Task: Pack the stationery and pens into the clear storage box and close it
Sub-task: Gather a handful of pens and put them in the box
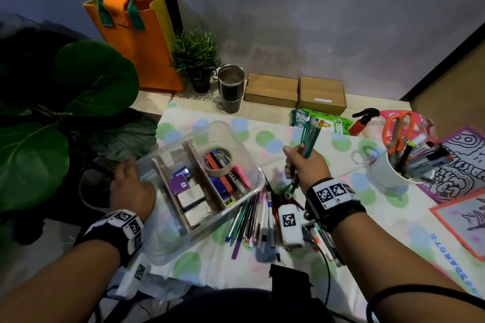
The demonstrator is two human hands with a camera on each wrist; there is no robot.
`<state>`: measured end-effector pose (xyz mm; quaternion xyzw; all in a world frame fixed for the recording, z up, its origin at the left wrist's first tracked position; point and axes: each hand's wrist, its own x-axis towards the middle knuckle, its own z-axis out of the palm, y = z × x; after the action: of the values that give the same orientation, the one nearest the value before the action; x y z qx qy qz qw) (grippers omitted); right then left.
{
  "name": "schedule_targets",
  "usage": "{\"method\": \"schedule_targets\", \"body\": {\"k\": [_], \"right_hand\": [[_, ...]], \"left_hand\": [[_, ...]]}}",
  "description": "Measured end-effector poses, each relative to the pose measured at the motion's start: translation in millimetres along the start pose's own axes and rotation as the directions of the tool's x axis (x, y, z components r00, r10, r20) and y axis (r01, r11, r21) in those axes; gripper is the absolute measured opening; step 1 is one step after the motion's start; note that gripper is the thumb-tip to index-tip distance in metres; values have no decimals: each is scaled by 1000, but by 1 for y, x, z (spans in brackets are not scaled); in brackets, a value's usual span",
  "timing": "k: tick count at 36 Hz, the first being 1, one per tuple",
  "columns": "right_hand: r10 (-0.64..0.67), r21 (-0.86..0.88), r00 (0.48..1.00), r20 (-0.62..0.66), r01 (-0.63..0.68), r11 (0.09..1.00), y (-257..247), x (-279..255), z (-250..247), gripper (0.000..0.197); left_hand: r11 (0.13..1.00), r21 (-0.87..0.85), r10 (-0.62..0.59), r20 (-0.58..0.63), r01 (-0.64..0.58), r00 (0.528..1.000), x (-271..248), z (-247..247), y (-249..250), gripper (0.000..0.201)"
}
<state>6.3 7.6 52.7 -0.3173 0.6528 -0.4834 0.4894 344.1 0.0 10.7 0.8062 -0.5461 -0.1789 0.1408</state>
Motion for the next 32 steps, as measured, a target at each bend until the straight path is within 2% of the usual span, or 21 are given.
{"method": "schedule_targets", "body": {"k": [3, 5, 11, 15, 17, 20, 24, 28, 29, 32], "right_hand": [[30, 153, 999, 35, -35, 988, -13, -1, 17, 30], [41, 173, 997, 71, -53, 983, -21, -2, 28, 30], [66, 22, 957, 284, -76, 997, -38, -18, 83, 23], [151, -60, 875, 461, -139, 988, -28, -34, 131, 17], [211, -145, 836, 506, -158, 977, -18, -39, 153, 23], [280, -232, 765, 580, -175, 957, -5, -49, 182, 29], [377, -327, 691, 616, -211, 921, 7, -62, 203, 14], [455, -469, 642, 617, -165, 868, 8, -66, 212, 19], [452, -507, 644, 617, -114, 854, 7, -66, 214, 20], [388, -640, 699, 600, 129, 757, 5, -63, 218, 32]], "left_hand": [[1000, -28, 3, -7, -3, 1000, 1, -1, 0, 64], [998, -67, 7, -14, -7, 1000, 1, -1, 0, 60], [980, -198, 23, -35, -30, 999, 4, -1, -5, 50], [962, -272, 14, -52, -28, 999, 2, -2, -4, 48], [954, -298, 5, -51, -20, 999, 1, -3, -4, 47], [938, -344, 17, -56, -36, 998, -2, -4, -4, 60], [916, -401, -3, -66, -24, 998, -5, -5, -2, 45], [886, -464, -21, -81, -19, 997, -6, -5, -3, 45], [881, -472, -20, -79, -20, 997, -6, -5, -3, 48], [852, -523, -29, -68, -11, 997, -5, -7, -5, 48]]}}
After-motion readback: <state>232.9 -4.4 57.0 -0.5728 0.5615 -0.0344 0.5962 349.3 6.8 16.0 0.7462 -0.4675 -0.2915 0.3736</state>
